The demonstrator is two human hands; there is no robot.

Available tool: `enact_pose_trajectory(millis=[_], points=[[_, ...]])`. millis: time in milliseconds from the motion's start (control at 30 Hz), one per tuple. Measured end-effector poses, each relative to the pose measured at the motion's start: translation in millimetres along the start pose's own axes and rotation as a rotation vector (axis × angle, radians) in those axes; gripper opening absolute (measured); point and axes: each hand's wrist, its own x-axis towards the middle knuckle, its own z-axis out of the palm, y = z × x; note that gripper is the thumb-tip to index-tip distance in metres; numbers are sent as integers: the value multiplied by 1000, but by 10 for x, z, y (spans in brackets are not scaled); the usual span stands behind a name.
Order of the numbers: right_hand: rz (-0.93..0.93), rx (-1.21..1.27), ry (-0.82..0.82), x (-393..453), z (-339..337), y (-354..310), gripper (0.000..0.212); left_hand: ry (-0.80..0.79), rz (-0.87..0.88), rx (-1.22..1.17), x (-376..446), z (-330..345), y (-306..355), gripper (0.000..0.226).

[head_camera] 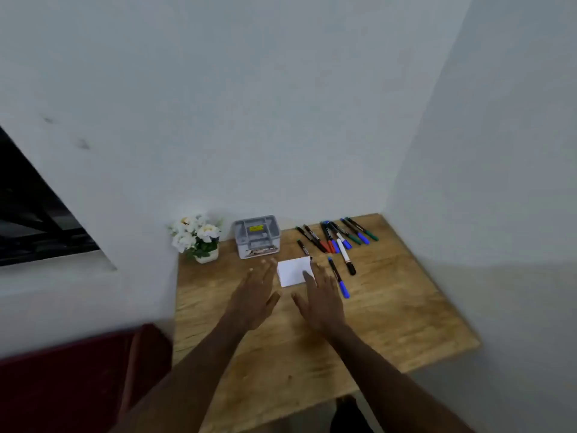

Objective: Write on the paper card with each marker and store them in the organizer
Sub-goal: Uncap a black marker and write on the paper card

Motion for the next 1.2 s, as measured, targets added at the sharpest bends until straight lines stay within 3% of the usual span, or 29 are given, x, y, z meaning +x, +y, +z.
enact_pose_trajectory(millis=[100, 233, 367, 533, 667, 1000, 1200], points=[[-119, 18, -70, 387, 215, 456, 65, -72, 75, -15, 518, 418, 130, 70], [-279, -44, -150, 727, 392, 891, 61, -103, 42, 4, 864, 841, 109, 61], [-409, -6, -87, 981, 396, 1066, 46, -41, 0, -21, 874, 946, 57, 54], [-389, 80, 63, 1264, 458, 1089, 21, 75, -13, -106, 854, 1058, 48, 44], [-321, 12, 104, 1454, 613, 1004, 26, 153, -48, -187, 848, 1169, -21, 46], [-345, -164, 102, 1439, 741, 1067, 49, 243, 7, -64, 823, 1321, -67, 45], [-392, -218, 282, 1332, 722, 992, 53, 276, 69, 69, 802, 1271, -32, 45]])
